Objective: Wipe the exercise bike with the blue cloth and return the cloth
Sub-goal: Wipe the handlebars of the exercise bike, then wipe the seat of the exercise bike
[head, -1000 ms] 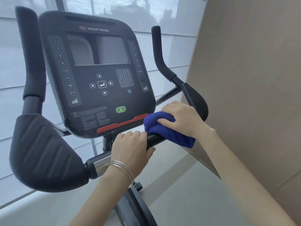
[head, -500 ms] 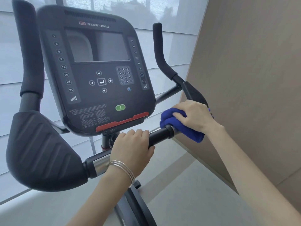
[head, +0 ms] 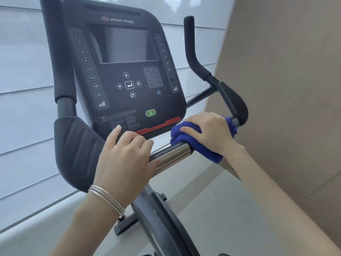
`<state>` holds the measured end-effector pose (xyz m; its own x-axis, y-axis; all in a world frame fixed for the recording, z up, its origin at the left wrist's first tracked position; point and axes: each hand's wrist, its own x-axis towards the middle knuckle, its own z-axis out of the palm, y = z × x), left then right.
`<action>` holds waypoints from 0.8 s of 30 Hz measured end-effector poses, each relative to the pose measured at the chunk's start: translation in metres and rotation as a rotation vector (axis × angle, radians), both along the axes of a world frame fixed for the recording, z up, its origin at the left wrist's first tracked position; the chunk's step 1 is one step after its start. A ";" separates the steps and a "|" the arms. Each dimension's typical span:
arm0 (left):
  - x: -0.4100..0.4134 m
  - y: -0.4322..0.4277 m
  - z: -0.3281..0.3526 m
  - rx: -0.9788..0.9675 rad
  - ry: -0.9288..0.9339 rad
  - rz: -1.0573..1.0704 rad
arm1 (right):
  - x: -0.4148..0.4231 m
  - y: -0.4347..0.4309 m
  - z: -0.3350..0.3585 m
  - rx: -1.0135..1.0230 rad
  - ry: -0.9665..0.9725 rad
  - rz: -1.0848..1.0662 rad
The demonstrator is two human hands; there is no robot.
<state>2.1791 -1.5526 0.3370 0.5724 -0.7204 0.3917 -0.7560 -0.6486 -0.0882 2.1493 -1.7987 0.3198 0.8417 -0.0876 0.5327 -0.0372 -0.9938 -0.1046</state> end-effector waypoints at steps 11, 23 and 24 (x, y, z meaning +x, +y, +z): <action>0.006 0.019 -0.023 0.140 0.082 -0.097 | -0.057 0.097 -0.033 -0.064 -0.436 -0.207; -0.060 -0.003 -0.087 -0.074 0.236 -0.600 | -0.256 0.123 -0.162 0.100 -0.038 -0.657; -0.069 -0.008 -0.100 -0.035 0.257 -0.629 | -0.277 0.122 -0.173 0.162 -0.015 -0.717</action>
